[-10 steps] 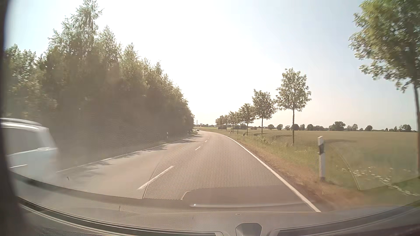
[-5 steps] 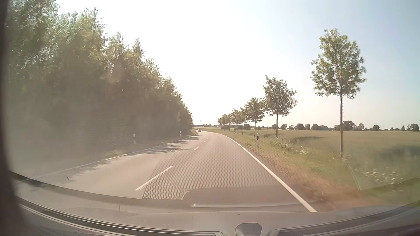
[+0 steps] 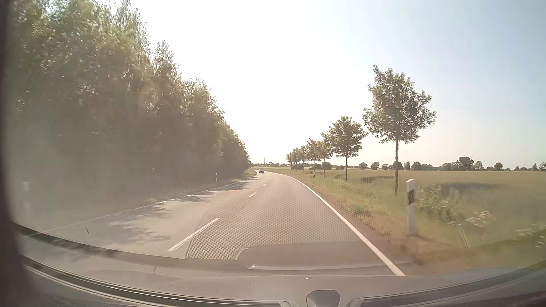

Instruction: Follow the waypoints while adhering to traffic rules and regulations

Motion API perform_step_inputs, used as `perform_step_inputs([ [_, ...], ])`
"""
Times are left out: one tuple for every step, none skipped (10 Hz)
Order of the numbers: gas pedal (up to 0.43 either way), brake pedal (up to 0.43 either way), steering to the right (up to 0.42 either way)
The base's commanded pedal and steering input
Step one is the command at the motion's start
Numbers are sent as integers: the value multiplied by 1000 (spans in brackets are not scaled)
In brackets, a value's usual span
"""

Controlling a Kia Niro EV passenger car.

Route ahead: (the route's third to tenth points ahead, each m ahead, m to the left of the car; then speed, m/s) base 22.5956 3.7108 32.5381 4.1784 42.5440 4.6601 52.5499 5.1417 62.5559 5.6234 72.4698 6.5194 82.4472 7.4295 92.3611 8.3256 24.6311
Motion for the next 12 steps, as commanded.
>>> perform_step_inputs([
  [280, 6, -3],
  [280, 6, -3],
  [280, 6, -3],
  [280, 6, -3],
  [280, 6, -3],
  [280, 6, -3],
  [280, 6, -3],
  [280, 6, -4],
  [280, 6, -4],
  [280, 6, -4],
  [280, 6, -5],
  [280, 6, -5],
])
